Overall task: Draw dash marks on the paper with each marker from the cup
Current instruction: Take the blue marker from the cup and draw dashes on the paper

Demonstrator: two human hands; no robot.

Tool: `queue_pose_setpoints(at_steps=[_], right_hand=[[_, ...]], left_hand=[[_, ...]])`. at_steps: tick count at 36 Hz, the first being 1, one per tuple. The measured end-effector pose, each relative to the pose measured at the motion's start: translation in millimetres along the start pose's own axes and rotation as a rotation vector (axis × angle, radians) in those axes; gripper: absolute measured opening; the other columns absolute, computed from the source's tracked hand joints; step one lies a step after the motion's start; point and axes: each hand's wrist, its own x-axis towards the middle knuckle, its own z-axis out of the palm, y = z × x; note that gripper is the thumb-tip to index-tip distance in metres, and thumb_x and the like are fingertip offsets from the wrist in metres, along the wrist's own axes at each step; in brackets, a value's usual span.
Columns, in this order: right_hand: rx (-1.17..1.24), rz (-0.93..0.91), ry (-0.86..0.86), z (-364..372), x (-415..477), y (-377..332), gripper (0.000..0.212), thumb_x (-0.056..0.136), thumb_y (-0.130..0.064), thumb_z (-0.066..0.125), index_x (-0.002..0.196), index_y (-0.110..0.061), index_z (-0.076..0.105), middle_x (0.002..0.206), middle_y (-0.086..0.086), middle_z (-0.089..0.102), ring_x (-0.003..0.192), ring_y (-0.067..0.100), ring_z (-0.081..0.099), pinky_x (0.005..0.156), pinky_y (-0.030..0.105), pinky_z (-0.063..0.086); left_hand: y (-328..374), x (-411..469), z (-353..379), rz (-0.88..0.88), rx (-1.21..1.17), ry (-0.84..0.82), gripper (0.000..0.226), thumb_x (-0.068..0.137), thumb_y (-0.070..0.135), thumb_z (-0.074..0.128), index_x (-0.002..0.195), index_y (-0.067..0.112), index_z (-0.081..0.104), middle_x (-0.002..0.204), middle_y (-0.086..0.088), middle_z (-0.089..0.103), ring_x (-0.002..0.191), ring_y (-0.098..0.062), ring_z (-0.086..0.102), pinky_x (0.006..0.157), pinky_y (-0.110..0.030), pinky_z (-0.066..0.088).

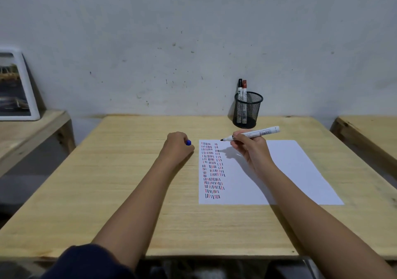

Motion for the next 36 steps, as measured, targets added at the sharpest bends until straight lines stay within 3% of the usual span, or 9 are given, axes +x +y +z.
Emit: queue_pose_setpoints(at_steps=[4,9,11,15,19,23,28,31,36], right_hand=[[-0.018,-0.003,-0.02,1,-1,0,0.012,0.085,0.001,0.059,0.076,-0.006,0.063,0.063,0.005,0.066,0.055,0.01,0.062,0.059,0.015,0.054],[-0.023,0.002,-0.072,2,-9,-2,0.016,0.087,0.0,0.057,0.074,-0.009,0.061,0.07,0.006,0.071,0.063,0.016,0.069,0.063,0.017,0.057],[-0.081,-0.02,-0.06,2,-14,-2,0.013,0.086,-0.001,0.06,0.075,-0.009,0.06,0.074,0.009,0.069,0.063,0.016,0.068,0.063,0.017,0.056],[-0.271,-0.082,0.009,3,-31,1,0.017,0.079,-0.003,0.07,0.075,-0.009,0.054,0.07,0.012,0.063,0.053,0.011,0.062,0.061,0.019,0.056],[-0.297,-0.062,0.025,11,-54,6,0.026,0.078,0.0,0.067,0.068,-0.011,0.046,0.061,0.012,0.058,0.044,0.009,0.057,0.046,0.016,0.046],[-0.298,-0.043,0.065,20,-69,12,0.035,0.077,0.006,0.058,0.061,-0.014,0.035,0.053,0.011,0.048,0.033,0.009,0.044,0.034,0.015,0.034],[-0.377,-0.064,0.074,23,-77,24,0.039,0.073,0.008,0.055,0.053,-0.015,0.029,0.03,-0.008,0.039,0.027,0.008,0.037,0.033,0.012,0.032],[-0.401,-0.076,0.075,22,-77,27,0.042,0.071,0.009,0.054,0.051,-0.016,0.028,0.033,-0.007,0.035,0.028,0.008,0.034,0.032,0.012,0.031],[-0.467,-0.111,0.046,23,-80,26,0.039,0.07,0.01,0.052,0.052,-0.015,0.028,0.051,0.008,0.037,0.028,0.003,0.037,0.031,0.011,0.031]], left_hand=[[-4,-1,4,0.005,-0.033,0.01,0.017,0.082,0.016,0.062,0.087,-0.001,0.062,0.081,-0.009,0.055,0.073,-0.023,0.048,0.057,-0.026,0.035],[-9,-17,3,0.089,-0.1,0.056,0.051,0.086,0.03,0.062,0.127,0.003,0.049,0.125,-0.009,0.045,0.109,-0.018,0.05,0.084,-0.024,0.035],[-11,-29,2,0.143,-0.101,0.056,0.051,0.087,0.033,0.06,0.128,0.006,0.048,0.127,-0.005,0.044,0.12,-0.017,0.046,0.087,-0.022,0.032],[-19,-56,4,0.266,-0.046,-0.042,0.049,0.088,0.04,0.056,0.127,0.01,0.049,0.126,0.0,0.047,0.122,-0.017,0.044,0.091,-0.024,0.032],[-21,-80,11,0.412,0.059,-0.165,0.042,0.095,0.041,0.043,0.128,0.015,0.047,0.132,-0.003,0.05,0.13,-0.026,0.04,0.102,-0.034,0.034],[-23,-90,17,0.35,0.276,-0.174,0.056,0.097,0.046,0.031,0.145,0.018,0.028,0.155,-0.006,0.028,0.145,-0.027,0.016,0.115,-0.041,0.016],[-24,-89,20,0.334,0.389,-0.177,0.061,0.097,0.049,0.027,0.148,0.016,0.022,0.159,-0.005,0.017,0.147,-0.023,0.011,0.118,-0.041,0.012],[-25,-90,22,0.329,0.394,-0.174,0.062,0.096,0.05,0.026,0.149,0.017,0.021,0.159,-0.005,0.016,0.147,-0.022,0.01,0.118,-0.04,0.012],[-26,-90,22,0.325,0.388,-0.172,0.063,0.096,0.051,0.026,0.149,0.017,0.02,0.16,-0.004,0.015,0.147,-0.022,0.009,0.118,-0.039,0.01]])
